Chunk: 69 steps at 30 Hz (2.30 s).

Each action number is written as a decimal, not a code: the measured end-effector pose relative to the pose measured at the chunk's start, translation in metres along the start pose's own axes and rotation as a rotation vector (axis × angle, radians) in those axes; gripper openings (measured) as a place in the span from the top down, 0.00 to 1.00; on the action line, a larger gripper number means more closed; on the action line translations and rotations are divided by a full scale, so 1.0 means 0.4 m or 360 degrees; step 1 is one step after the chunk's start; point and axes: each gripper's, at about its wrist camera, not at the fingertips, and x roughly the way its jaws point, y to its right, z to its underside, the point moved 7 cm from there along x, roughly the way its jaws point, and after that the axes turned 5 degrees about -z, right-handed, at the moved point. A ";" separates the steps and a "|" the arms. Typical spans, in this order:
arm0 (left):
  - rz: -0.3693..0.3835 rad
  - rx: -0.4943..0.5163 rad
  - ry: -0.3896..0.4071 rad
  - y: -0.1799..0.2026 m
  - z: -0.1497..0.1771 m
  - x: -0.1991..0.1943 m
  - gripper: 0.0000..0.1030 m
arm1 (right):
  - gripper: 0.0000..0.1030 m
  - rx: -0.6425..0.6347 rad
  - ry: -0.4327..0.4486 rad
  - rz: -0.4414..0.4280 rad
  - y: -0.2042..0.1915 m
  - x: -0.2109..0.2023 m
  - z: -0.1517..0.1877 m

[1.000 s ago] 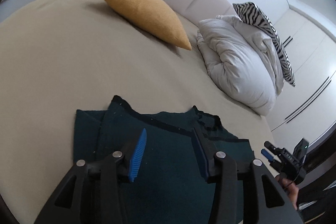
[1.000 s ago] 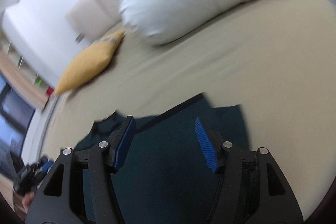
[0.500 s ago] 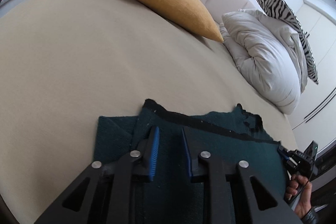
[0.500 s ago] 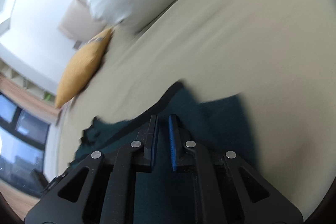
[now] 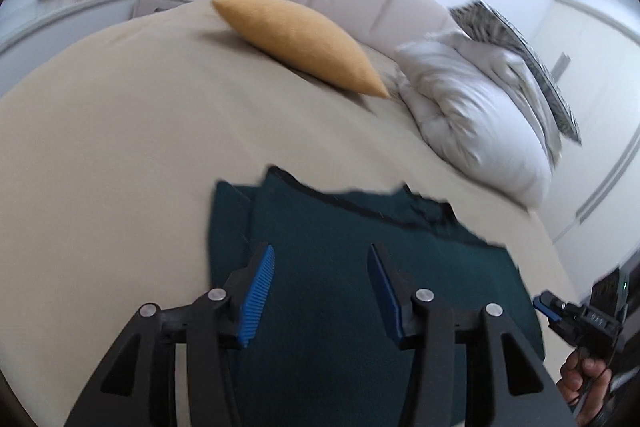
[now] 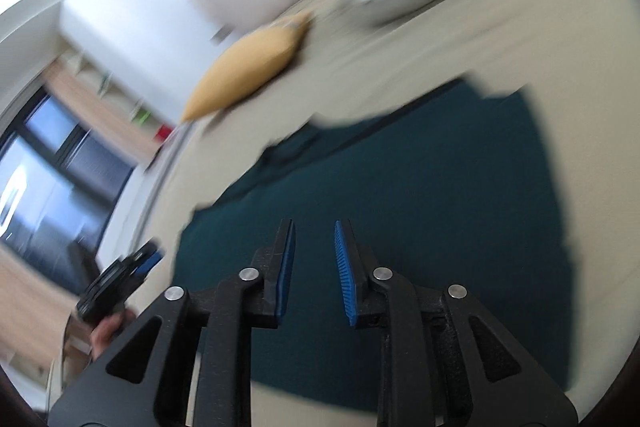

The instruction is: Fold small clothes

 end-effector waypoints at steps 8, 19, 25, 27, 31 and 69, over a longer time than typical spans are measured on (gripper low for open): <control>-0.0091 0.0165 -0.0158 -0.011 0.166 0.028 0.58 | 0.79 0.0212 -0.0098 0.0019 0.083 0.048 0.147; -0.0030 0.0096 -0.0198 -0.037 0.159 0.007 0.60 | 0.77 0.0372 0.0247 0.0440 0.229 -0.205 0.168; -0.0023 0.0135 -0.0205 -0.015 0.172 0.004 0.46 | 0.54 0.0159 0.0341 0.0668 0.221 -0.308 0.136; -0.0023 0.0151 -0.0209 -0.014 0.177 0.006 0.46 | 0.54 0.0096 0.0305 0.0738 0.228 -0.292 0.126; -0.0027 0.0170 -0.0213 -0.012 0.179 0.009 0.44 | 0.61 -0.0002 0.0159 0.0808 0.239 -0.270 0.146; -0.0013 0.0241 -0.0142 0.044 0.091 -0.005 0.43 | 0.59 -0.0183 0.0164 0.0505 0.044 -0.227 0.109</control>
